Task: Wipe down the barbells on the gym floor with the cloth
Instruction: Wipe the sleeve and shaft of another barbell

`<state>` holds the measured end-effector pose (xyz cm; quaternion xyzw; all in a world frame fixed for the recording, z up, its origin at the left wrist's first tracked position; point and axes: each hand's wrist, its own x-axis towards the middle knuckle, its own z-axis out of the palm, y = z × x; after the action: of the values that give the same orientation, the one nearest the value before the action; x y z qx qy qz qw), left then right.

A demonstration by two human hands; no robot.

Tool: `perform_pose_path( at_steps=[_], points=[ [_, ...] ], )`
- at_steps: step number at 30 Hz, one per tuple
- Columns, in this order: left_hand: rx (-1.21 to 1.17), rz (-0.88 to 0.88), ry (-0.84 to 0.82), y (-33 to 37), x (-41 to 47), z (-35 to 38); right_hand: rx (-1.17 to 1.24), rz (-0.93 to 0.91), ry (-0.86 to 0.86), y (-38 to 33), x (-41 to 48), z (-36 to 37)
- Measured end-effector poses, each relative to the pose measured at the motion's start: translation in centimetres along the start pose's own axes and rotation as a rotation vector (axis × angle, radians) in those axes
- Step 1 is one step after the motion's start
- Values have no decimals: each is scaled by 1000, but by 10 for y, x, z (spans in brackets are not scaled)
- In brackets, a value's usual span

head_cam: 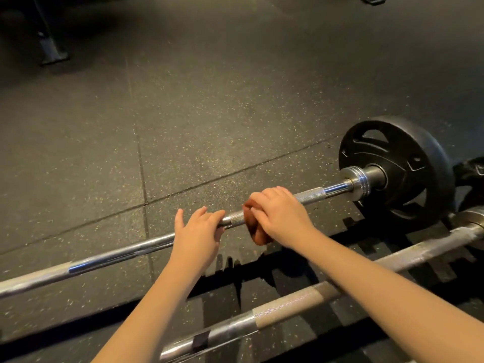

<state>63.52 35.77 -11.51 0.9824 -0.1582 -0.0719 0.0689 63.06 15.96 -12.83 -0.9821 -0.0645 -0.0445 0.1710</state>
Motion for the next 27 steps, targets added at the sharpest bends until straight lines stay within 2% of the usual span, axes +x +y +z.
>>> perform_pose_path(
  at_steps=[1,3,4,7,9,11,13,14,17,19,20,21,24,25,27],
  points=[
    [-4,-2,-8,0,0,-1,-6,93,-27,0,7,-3],
    [-17,-1,-23,3,1,-2,-22,300,42,-19,12,3],
    [-27,-3,-25,4,1,-3,-28,321,59,-32,10,8],
    [-19,2,-37,2,1,-6,23,60,48,-45,-8,16],
    [-9,3,-49,-2,1,-7,73,-62,-43,-24,0,4],
    [-25,2,-41,-2,1,-7,2,7,-104,-9,13,-4],
    [-31,0,-45,0,1,-7,-77,202,-51,-17,13,3],
    [-27,1,-42,1,1,-6,-84,235,-23,-28,9,7],
    [-19,0,-34,1,0,-5,-42,2,62,-50,-15,25],
    [-14,-1,-31,-1,0,-5,-21,-161,104,-30,-6,21],
    [-12,-3,-30,0,0,-5,-30,-174,114,-19,1,16],
    [-10,-5,-29,1,0,-5,-27,-124,127,-11,6,13],
    [5,1,-28,4,-2,-5,-24,196,197,-26,-2,19],
    [8,2,-18,5,-3,-4,-41,232,209,-38,-8,24],
    [14,0,0,6,-6,-4,-36,109,199,-42,-19,31]
  ],
)
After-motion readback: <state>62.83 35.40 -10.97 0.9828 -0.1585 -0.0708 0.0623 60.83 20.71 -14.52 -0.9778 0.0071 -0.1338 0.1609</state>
